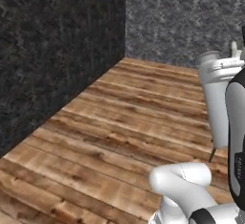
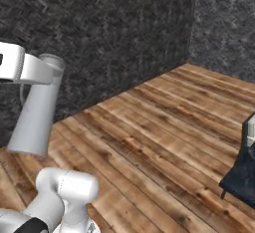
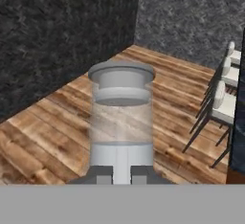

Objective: There is a tray on the dining counter. Grab the cup, mug, and pitcher and place them on the tray. The pitcher may be placed next to the tray if it cannot fit the tray.

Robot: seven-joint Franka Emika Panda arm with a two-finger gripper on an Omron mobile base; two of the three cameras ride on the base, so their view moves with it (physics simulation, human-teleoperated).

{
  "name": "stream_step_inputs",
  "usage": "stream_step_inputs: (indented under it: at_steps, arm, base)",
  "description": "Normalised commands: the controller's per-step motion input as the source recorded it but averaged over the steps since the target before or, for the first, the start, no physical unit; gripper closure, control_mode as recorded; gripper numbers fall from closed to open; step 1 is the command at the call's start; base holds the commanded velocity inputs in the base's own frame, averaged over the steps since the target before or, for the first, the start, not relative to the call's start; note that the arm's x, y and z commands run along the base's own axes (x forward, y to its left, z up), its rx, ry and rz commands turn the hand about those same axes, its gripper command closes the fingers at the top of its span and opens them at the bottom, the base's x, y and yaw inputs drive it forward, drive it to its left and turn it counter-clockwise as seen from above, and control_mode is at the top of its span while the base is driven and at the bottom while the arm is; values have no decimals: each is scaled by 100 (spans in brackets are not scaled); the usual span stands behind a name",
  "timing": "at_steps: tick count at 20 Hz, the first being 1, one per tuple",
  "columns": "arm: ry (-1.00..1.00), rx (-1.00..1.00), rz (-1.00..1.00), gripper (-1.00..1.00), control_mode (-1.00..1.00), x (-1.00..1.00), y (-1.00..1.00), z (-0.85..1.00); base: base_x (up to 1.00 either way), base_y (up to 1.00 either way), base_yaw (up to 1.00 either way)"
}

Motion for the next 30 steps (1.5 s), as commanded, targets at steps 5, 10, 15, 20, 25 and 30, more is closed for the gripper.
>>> stream_step_inputs:
  at_steps: [5, 10, 15, 20, 25, 30]
  arm:
    - [0, 0, 0, 100, 100, 0, 0, 0]
    - [0, 0, 0, 100, 100, 0, 0, 0]
    - [0, 0, 0, 100, 100, 0, 0, 0]
    - [0, 0, 0, 100, 100, 0, 0, 0]
    - [0, 0, 0, 100, 100, 0, 0, 0]
    - [0, 0, 0, 100, 100, 0, 0, 0]
  base:
    - [78, -17, -60]
    - [74, 1, -51]
    - [22, 34, -40]
    - [0, 75, -31]
    - [4, 96, -27]
    - [40, 89, -25]
